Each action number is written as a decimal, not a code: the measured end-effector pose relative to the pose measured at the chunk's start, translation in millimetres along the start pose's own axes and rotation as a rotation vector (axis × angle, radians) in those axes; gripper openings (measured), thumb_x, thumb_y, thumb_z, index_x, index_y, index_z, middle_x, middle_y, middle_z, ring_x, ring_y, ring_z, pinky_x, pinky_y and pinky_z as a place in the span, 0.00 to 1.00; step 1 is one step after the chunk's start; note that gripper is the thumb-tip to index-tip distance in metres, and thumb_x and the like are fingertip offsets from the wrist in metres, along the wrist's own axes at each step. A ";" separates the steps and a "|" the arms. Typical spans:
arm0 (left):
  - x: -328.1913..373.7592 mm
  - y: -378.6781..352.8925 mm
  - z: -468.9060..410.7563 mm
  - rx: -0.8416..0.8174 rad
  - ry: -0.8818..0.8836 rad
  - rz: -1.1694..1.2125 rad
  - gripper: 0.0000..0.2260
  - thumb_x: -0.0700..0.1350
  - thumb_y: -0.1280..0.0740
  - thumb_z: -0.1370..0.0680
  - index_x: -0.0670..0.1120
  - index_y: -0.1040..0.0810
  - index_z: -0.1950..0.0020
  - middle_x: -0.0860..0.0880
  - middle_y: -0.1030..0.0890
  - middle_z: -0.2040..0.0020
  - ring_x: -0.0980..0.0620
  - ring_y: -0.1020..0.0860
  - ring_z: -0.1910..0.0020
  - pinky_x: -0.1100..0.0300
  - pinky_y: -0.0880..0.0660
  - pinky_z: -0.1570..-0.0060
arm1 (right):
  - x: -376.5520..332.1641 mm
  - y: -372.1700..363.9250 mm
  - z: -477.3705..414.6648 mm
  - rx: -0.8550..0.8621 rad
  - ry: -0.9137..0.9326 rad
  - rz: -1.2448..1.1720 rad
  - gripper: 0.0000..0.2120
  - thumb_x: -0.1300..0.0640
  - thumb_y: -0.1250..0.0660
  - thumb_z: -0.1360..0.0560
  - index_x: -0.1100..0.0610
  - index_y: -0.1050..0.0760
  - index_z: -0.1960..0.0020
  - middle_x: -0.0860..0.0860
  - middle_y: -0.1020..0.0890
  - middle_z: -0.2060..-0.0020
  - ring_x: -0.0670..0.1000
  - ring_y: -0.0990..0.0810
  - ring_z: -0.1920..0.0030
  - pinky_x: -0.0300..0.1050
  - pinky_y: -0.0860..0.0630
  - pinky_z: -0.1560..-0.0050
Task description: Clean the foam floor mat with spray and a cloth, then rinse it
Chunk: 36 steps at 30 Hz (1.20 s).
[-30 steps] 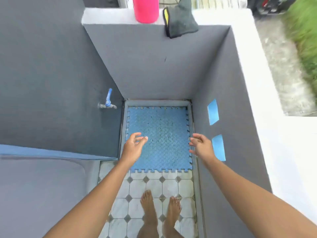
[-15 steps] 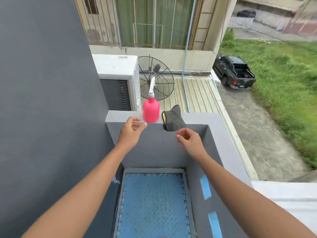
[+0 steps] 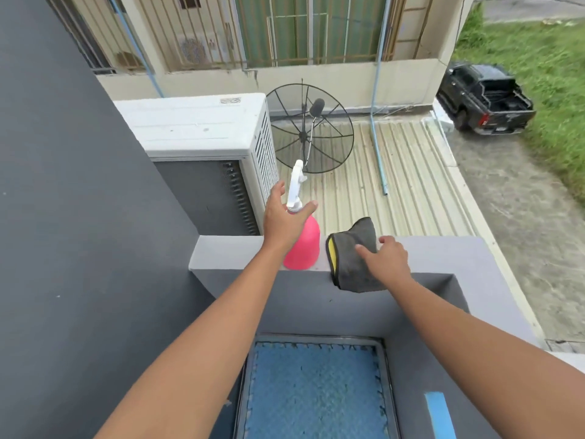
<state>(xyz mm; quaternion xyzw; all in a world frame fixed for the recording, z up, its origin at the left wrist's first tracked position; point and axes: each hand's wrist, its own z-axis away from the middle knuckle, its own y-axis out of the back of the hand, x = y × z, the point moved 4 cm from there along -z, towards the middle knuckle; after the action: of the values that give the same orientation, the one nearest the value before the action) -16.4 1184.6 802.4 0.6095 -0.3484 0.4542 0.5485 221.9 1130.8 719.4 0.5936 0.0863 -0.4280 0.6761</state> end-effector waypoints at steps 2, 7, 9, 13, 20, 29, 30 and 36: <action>1.6 -6.3 -8.4 0.016 -0.044 0.029 0.30 0.45 0.27 0.27 0.52 0.29 0.25 0.48 0.20 0.36 0.48 0.20 0.45 0.49 0.23 0.41 | -0.3 -5.1 -15.3 -0.030 -0.046 0.067 0.35 0.35 0.32 0.27 0.58 0.33 0.30 0.56 0.25 0.35 0.60 0.28 0.33 0.61 0.28 0.36; 12.5 -13.2 -14.5 -0.049 -0.129 0.136 0.25 0.36 0.35 0.21 0.49 0.29 0.24 0.43 0.20 0.39 0.52 0.18 0.67 0.63 0.23 0.64 | -1.3 -19.7 -25.9 -0.062 -0.050 0.023 0.19 0.48 0.27 0.27 0.58 0.28 0.44 0.52 0.20 0.51 0.57 0.21 0.47 0.53 0.23 0.48; 19.1 -9.1 -5.3 -0.076 -0.167 0.176 0.22 0.39 0.34 0.18 0.48 0.27 0.24 0.45 0.20 0.36 0.59 0.19 0.69 0.69 0.23 0.65 | 0.4 -21.6 -21.1 -0.084 -0.056 -0.139 0.10 0.56 0.28 0.28 0.59 0.25 0.50 0.52 0.19 0.58 0.55 0.20 0.53 0.46 0.26 0.60; 17.1 8.8 31.7 -0.115 -0.071 0.242 0.17 0.44 0.34 0.16 0.44 0.23 0.27 0.52 0.17 0.43 0.63 0.18 0.67 0.71 0.24 0.65 | 3.7 -18.6 5.5 -0.065 -0.025 -0.334 0.10 0.57 0.31 0.27 0.56 0.31 0.62 0.52 0.24 0.66 0.53 0.25 0.62 0.45 0.30 0.64; -12.3 57.5 127.8 -0.237 0.000 0.392 0.16 0.48 0.35 0.20 0.42 0.18 0.36 0.46 0.16 0.38 0.47 0.26 0.79 0.55 0.27 0.74 | 24.4 -23.5 91.1 -0.125 -0.007 -0.622 0.05 0.60 0.35 0.30 0.60 0.27 0.55 0.54 0.22 0.64 0.52 0.24 0.62 0.47 0.28 0.62; -116.4 94.6 254.3 -0.258 0.089 0.387 0.24 0.55 0.37 0.22 0.33 0.17 0.45 0.52 0.16 0.37 0.42 0.25 0.73 0.58 0.31 0.77 | 70.2 -64.7 232.8 -0.228 -0.189 -0.936 0.10 0.63 0.36 0.31 0.57 0.23 0.50 0.57 0.21 0.59 0.56 0.21 0.58 0.53 0.23 0.55; -134.0 95.0 268.0 -0.248 0.111 0.381 0.25 0.56 0.37 0.22 0.34 0.17 0.43 0.52 0.16 0.39 0.43 0.24 0.71 0.58 0.31 0.77 | 80.9 -75.1 244.1 -0.220 -0.211 -0.938 0.10 0.64 0.36 0.30 0.57 0.23 0.50 0.57 0.21 0.59 0.56 0.21 0.58 0.52 0.22 0.56; -280.7 80.2 345.5 -0.180 0.290 0.260 0.21 0.59 0.37 0.23 0.44 0.17 0.43 0.59 0.15 0.49 0.46 0.28 0.83 0.61 0.31 0.78 | 184.8 -169.1 282.7 -0.199 -0.330 -0.899 0.09 0.64 0.37 0.29 0.57 0.22 0.51 0.57 0.20 0.58 0.56 0.21 0.56 0.51 0.23 0.56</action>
<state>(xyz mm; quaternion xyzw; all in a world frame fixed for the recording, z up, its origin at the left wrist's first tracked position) -127.9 811.2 572.8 0.4363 -0.3807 0.5710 0.5820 110.5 807.1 560.0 0.3542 0.2664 -0.7556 0.4824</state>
